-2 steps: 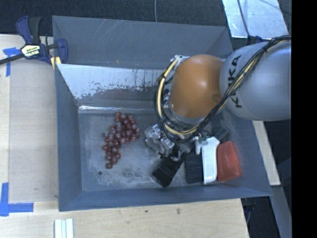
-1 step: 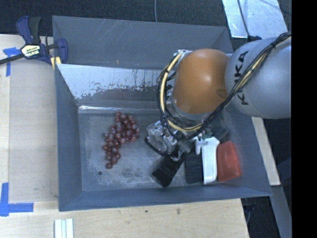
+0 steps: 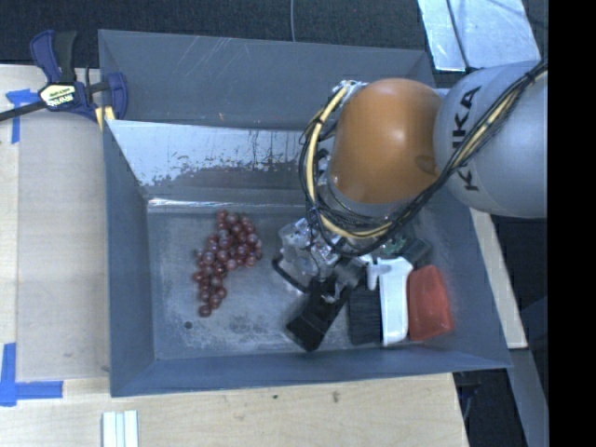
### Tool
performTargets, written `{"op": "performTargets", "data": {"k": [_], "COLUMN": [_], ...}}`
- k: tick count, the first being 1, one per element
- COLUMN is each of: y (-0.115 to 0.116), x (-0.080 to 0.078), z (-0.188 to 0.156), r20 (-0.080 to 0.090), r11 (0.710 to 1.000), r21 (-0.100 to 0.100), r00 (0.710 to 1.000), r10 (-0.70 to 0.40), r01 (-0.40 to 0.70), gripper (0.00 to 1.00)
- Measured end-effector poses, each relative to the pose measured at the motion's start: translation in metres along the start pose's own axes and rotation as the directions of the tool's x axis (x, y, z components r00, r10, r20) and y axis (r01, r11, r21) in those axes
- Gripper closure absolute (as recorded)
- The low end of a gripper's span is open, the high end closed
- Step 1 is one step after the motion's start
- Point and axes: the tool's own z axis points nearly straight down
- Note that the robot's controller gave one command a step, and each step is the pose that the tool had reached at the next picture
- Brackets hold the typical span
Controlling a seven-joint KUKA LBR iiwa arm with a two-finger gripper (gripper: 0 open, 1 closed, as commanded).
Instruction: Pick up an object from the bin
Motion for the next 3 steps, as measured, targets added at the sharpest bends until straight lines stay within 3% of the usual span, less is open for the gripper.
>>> {"op": "performTargets", "data": {"k": [3], "y": [-0.001], "x": [-0.002], "z": [-0.041], "r20": [0.007], "r11": [1.000], "r21": [0.004], "r00": [1.000], "r10": [0.001], "r01": [-0.001], "gripper": [1.00]}}
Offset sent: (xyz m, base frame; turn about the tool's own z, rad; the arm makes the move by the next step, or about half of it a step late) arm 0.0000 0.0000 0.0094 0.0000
